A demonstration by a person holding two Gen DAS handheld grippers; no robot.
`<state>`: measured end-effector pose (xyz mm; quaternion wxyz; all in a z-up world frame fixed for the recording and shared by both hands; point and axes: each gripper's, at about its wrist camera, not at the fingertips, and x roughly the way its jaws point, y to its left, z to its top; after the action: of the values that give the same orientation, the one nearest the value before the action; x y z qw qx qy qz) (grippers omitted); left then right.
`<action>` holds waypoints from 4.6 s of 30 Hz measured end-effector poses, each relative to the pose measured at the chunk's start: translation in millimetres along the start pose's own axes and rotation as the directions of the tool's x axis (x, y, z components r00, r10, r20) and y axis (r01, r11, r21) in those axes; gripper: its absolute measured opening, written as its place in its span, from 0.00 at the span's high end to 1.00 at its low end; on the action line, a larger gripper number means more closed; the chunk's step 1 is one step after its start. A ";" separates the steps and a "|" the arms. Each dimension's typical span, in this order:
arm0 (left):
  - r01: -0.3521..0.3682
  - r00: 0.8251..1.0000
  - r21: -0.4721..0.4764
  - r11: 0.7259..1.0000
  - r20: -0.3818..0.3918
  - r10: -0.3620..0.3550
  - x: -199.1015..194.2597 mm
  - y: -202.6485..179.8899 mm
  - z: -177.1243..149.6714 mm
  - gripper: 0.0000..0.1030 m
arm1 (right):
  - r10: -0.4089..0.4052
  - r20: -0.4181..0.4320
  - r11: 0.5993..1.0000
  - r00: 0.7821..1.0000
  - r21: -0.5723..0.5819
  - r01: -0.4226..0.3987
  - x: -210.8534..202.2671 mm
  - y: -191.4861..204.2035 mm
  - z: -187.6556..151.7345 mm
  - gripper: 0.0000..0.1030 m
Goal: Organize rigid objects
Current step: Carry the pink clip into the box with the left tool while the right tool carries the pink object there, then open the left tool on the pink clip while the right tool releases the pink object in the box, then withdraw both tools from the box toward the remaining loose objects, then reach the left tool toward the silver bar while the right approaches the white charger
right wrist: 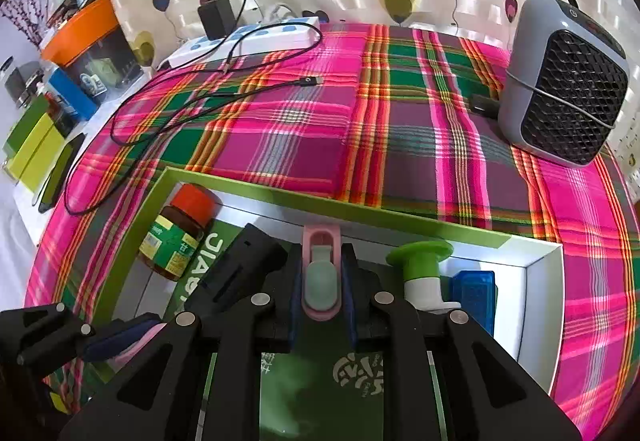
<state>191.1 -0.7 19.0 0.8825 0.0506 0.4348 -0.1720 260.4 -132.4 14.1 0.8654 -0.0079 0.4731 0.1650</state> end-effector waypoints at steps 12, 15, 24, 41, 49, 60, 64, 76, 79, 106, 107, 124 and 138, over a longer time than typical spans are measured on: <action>0.016 1.000 -0.012 1.000 -0.007 -0.016 2.5 1.0 -0.8 0.79 | -0.015 -0.002 1.000 1.000 0.009 0.015 0.5 0.0 0.2 0.82; 0.016 1.000 -0.014 1.000 -0.009 -0.016 2.6 0.9 -0.4 0.78 | -0.018 -0.001 1.000 1.000 0.012 0.018 0.2 -0.4 -0.1 0.80; 0.021 1.000 -0.013 1.000 -0.008 -0.021 0.9 1.0 -0.1 0.73 | -0.023 -0.001 0.999 1.000 0.030 0.023 -0.3 -2.6 -0.6 0.67; -0.004 1.000 -0.007 1.000 -0.007 0.004 -4.8 -3.7 -0.5 0.68 | -0.042 0.006 0.998 0.999 0.040 0.042 -7.2 -3.6 -3.2 0.66; -0.017 1.000 -0.011 1.000 0.000 0.017 -10.7 -3.5 -1.1 0.68 | -0.045 0.012 0.998 0.999 0.049 0.044 -11.2 -2.9 -6.2 0.66; -0.041 0.999 -0.015 0.999 0.017 0.042 -25.1 -4.3 -8.2 0.68 | -0.072 0.057 0.997 0.996 0.032 0.071 -30.3 5.7 -16.8 0.66; -0.055 0.998 -0.022 0.998 0.027 0.056 -31.8 -4.7 -12.2 0.68 | -0.066 0.071 0.997 0.995 0.041 0.063 -38.2 7.1 -20.4 0.66; -0.073 0.996 -0.013 0.997 0.045 0.074 -50.7 -13.6 -26.5 0.68 | -0.098 0.140 0.995 0.985 0.049 0.092 -69.1 15.2 -44.3 0.66; -0.077 0.996 -0.017 0.997 0.054 0.078 -55.5 -15.0 -30.6 0.68 | -0.101 0.155 0.994 0.983 0.051 0.095 -76.4 18.3 -51.1 0.66; -0.037 0.996 -0.043 0.998 0.080 0.040 -89.6 0.6 -82.8 0.68 | -0.129 0.243 0.991 0.961 0.075 0.114 -120.9 20.0 -123.4 0.66; -0.030 0.997 -0.036 0.999 0.074 0.032 -88.6 -0.2 -85.1 0.68 | -0.125 0.250 0.991 0.960 0.076 0.109 -121.6 18.2 -126.2 0.66; -0.032 0.999 -0.037 0.999 0.015 0.033 -66.1 5.8 -90.0 0.68 | -0.027 0.223 0.996 0.974 0.085 0.008 -114.5 -3.2 -152.0 0.66; -0.025 1.000 -0.036 0.999 0.011 0.026 -63.7 6.6 -90.6 0.68 | 0.118 0.158 0.992 0.980 0.016 -0.122 -92.0 -2.1 -128.7 0.66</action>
<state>89.6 43.6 12.7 0.8879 0.0391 0.4320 -0.1532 110.1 -181.8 18.4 0.8884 0.0448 0.4052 0.2110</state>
